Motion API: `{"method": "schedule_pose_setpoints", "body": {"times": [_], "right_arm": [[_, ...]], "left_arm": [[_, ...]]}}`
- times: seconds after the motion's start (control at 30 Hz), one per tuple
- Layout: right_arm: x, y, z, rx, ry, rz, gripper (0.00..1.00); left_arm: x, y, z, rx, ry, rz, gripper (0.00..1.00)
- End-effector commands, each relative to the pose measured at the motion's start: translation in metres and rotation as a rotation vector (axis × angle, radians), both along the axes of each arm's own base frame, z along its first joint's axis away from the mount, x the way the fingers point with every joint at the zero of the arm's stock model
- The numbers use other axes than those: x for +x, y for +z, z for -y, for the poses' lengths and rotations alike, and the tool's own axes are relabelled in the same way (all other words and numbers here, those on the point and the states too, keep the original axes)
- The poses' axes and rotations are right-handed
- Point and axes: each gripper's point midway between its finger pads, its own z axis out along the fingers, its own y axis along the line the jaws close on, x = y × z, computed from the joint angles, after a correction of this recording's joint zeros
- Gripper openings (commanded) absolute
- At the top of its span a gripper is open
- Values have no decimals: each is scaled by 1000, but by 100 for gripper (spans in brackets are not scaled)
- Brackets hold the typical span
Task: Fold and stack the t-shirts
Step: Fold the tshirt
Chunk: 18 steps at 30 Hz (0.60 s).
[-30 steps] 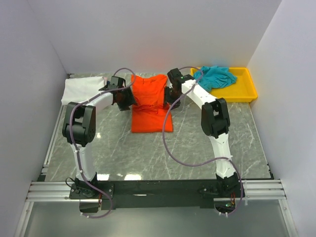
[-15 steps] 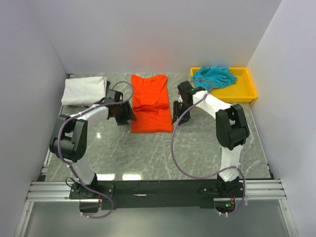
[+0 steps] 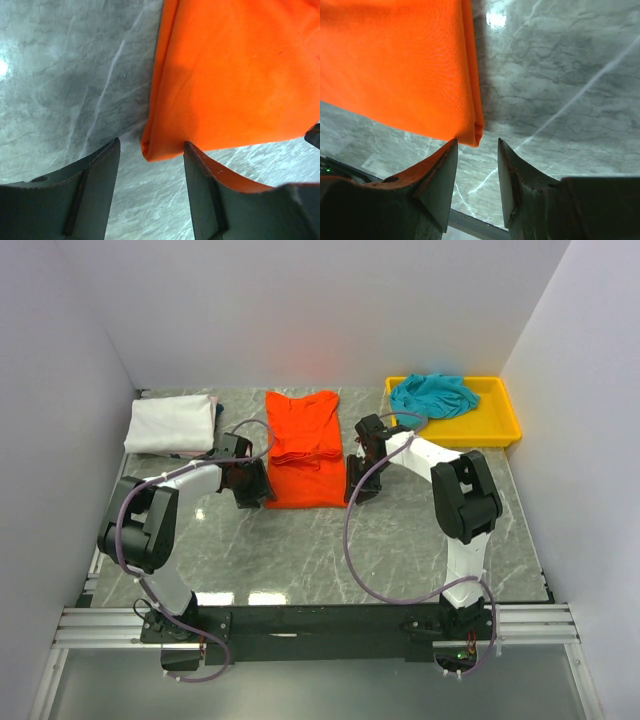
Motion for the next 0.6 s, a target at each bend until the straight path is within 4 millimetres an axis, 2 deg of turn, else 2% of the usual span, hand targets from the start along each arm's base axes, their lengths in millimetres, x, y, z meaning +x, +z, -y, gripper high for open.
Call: {"method": "schedule_pose_setpoints", "body": {"times": [0.0, 0.17, 0.33, 0.47, 0.57], "right_arm": [[1, 1, -11, 11, 31, 15, 45], [-10, -7, -13, -19, 49, -8, 45], [-8, -19, -9, -57, 49, -11, 43], [-4, -25, -7, -76, 47, -10, 40], [-5, -28, -7, -83, 50, -14, 32]], "left_arm": [[-1, 11, 0, -6, 0, 33, 59], [-4, 10, 0, -11, 5, 29, 59], [-5, 13, -1, -8, 8, 36, 58], [-7, 12, -2, -10, 12, 36, 58], [-6, 11, 0, -23, 22, 40, 57]]}}
